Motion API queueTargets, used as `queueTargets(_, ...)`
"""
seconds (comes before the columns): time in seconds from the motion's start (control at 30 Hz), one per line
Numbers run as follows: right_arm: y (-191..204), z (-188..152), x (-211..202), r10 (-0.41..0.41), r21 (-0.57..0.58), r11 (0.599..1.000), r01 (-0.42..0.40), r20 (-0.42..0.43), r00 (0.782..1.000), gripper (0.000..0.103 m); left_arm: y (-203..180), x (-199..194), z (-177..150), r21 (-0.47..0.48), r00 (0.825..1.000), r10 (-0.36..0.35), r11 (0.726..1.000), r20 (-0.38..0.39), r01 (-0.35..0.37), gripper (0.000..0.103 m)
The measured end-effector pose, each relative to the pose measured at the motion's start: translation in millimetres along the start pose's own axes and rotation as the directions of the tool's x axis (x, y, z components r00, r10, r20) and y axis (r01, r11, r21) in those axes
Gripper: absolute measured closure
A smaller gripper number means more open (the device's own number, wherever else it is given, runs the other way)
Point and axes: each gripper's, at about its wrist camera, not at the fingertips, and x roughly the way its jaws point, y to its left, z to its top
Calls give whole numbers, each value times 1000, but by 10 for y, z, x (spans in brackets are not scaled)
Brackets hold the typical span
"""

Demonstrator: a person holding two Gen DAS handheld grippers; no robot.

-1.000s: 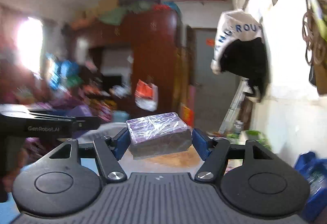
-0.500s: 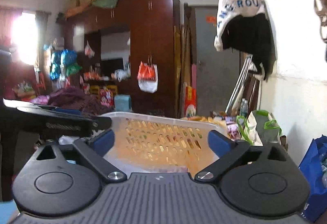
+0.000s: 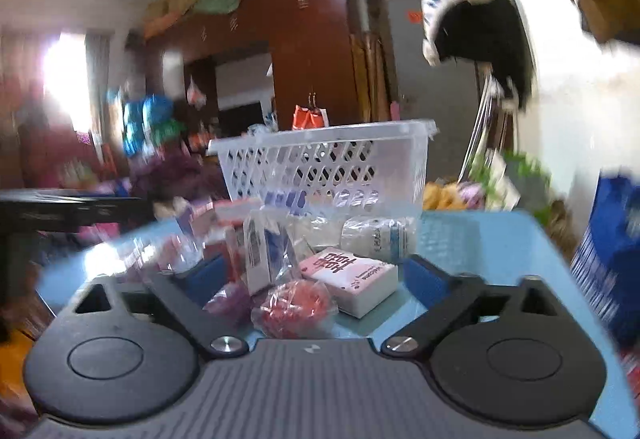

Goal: Organize objects
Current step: 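Carry both held items into the white basket and open both tools, then grasp a plastic-wrapped purple box with the left tool while the right tool grasps the red bag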

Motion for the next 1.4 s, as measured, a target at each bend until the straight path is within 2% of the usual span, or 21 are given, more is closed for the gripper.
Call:
queueTargets(0.03,29,-14,19,25,-14,1000,-25,-16,1000,27,31,-40,-30,-8,1000,8,1000,1,-8,8)
queueTargets(0.1,72,-76,-10,52,-12,999,-52,-28,998,29,63,-14,-24,3,1000,0,1000,-20,0,12)
queueTargets(0.2,114,-109,41,56,-19,998,-57,-56,997,32,52,16,-79,25,999,6,1000,-47,-4,17)
queueTargets(0.23,139,-119,57,50,-33,998,-52,-67,996,35,37,40,-109,32,998,7,999,-58,-5,20)
queueTargets(0.33,218,-155,29,19,-78,997,-24,-69,997,37,40,115,-194,31,996,-10,999,-87,12,23)
queueTargets(0.47,201,-181,-23,5,-88,996,-11,-66,998,45,25,140,-273,40,996,0,999,-92,4,25)
queueTargets(0.63,167,-184,19,-7,-96,995,0,-79,997,45,37,162,-350,58,994,24,998,-108,-18,25)
queueTargets(0.8,171,-218,99,-14,-97,995,4,-101,995,44,-67,169,-395,121,994,66,991,-86,-56,26)
queueTargets(0.87,154,-220,89,-13,-81,997,5,-94,996,45,-77,163,-395,122,994,63,991,-86,-52,28)
queueTargets(0.97,165,-221,91,-29,-82,996,21,-92,995,49,-46,172,-394,104,994,56,994,-93,-46,52)
queueTargets(1.13,148,-222,33,-43,-76,996,38,-64,997,52,-15,153,-402,86,995,69,994,-71,-63,53)
queueTargets(1.4,61,-130,-158,-47,-59,997,46,-7,999,52,-15,-43,-327,100,997,78,992,23,-80,54)
